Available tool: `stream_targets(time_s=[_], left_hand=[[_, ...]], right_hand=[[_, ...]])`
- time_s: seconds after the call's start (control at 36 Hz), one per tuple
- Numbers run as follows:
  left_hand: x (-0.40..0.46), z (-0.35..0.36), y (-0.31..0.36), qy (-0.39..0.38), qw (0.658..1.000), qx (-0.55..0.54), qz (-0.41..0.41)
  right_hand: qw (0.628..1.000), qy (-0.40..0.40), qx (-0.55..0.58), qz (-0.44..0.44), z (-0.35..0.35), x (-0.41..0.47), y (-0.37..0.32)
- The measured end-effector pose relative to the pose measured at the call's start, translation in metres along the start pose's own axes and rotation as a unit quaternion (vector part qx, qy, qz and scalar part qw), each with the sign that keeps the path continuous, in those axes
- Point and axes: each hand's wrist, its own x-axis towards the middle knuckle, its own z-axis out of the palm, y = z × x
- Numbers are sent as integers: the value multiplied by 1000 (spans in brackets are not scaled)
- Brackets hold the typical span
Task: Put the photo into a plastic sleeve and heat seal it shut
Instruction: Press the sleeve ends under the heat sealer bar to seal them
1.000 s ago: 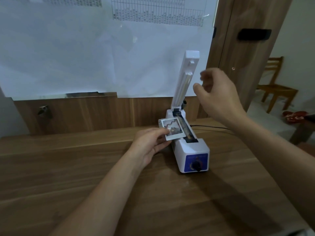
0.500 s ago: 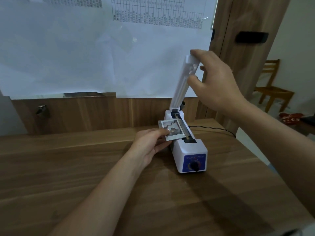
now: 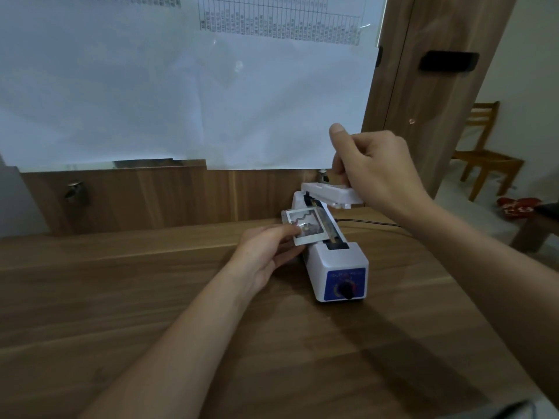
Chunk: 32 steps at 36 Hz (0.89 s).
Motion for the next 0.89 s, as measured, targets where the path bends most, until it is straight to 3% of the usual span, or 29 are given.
stream_targets(time_s=[0.19,0.44,0.89], left_hand=[[2,0,-1,-3,1000,-5,-3],[2,-1,-1,-10,1000,-21,2],[4,-5,1,-13,1000,-24,-10]], right_hand=[[990,-119,-64,-32,4,-5,8],[966,-239,-98,7,7,-19,17],[946,-302,-110,42,10,-32,26]])
